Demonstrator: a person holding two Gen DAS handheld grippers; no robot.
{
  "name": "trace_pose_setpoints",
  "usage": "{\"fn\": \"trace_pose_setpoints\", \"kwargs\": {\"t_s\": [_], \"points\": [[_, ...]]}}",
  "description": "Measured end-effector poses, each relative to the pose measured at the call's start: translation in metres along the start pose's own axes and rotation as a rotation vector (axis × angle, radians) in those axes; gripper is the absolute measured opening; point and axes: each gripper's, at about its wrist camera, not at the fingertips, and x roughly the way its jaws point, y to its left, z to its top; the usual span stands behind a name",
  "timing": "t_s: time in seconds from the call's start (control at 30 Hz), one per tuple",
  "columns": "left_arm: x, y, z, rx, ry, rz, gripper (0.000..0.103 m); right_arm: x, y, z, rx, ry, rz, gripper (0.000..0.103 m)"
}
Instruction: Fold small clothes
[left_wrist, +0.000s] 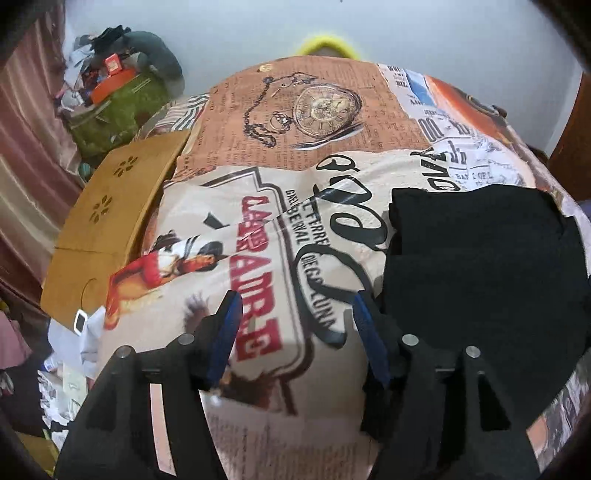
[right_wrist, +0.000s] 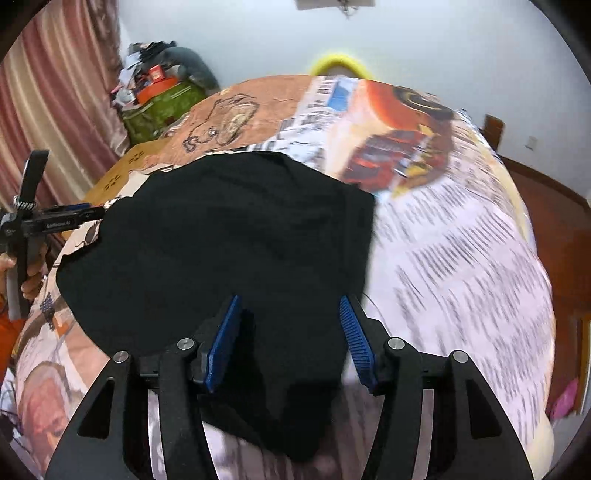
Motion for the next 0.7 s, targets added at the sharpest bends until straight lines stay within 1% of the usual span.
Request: {"fn": "trace_pose_setpoints", "kwargs": {"t_s": [0.07, 0.17, 0.23, 0.3, 0.4, 0.47, 0.53, 0.67, 0.7], "points": [[-0.010, 0.007, -0.005, -0.031, 0.005, -0.060, 0.063, -0.005, -0.005, -0.004, 0.018, 0.019, -0.033, 0.052], [-0.024, 0.005, -0.011, -0.033, 0.004, -0.142, 0.065, -0.017, -0.016, -0.012, 0.082, 0.012, 0.004, 0.055], [-0.026, -0.001, -0.014, -0.032, 0.013, -0.193, 0.073, -0.020, -0.020, -0.015, 0.117, 0.008, 0.005, 0.061], [-0.019, -0.010, -0.016, -0.041, 0.045, -0.260, 0.074, -0.019, -0.022, -0.017, 0.134, 0.001, 0.010, 0.064], [-0.001, -0.020, -0.014, -0.073, 0.098, -0.312, 0.074, -0.011, -0.023, -0.016, 0.169, 0.016, 0.042, 0.064], [0.018, -0.026, -0.011, -0.117, 0.157, -0.373, 0.074, -0.006, -0.022, -0.013, 0.175, 0.013, 0.057, 0.064], [0.030, -0.030, -0.007, -0.138, 0.176, -0.398, 0.074, -0.003, -0.023, -0.009, 0.176, 0.004, 0.083, 0.066], [0.038, -0.047, 0.005, -0.107, 0.172, -0.443, 0.074, 0.007, -0.024, 0.000, 0.193, -0.008, 0.136, 0.066], [0.040, -0.052, 0.008, -0.095, 0.171, -0.442, 0.073, 0.010, -0.024, 0.002, 0.190, -0.011, 0.140, 0.066]]}}
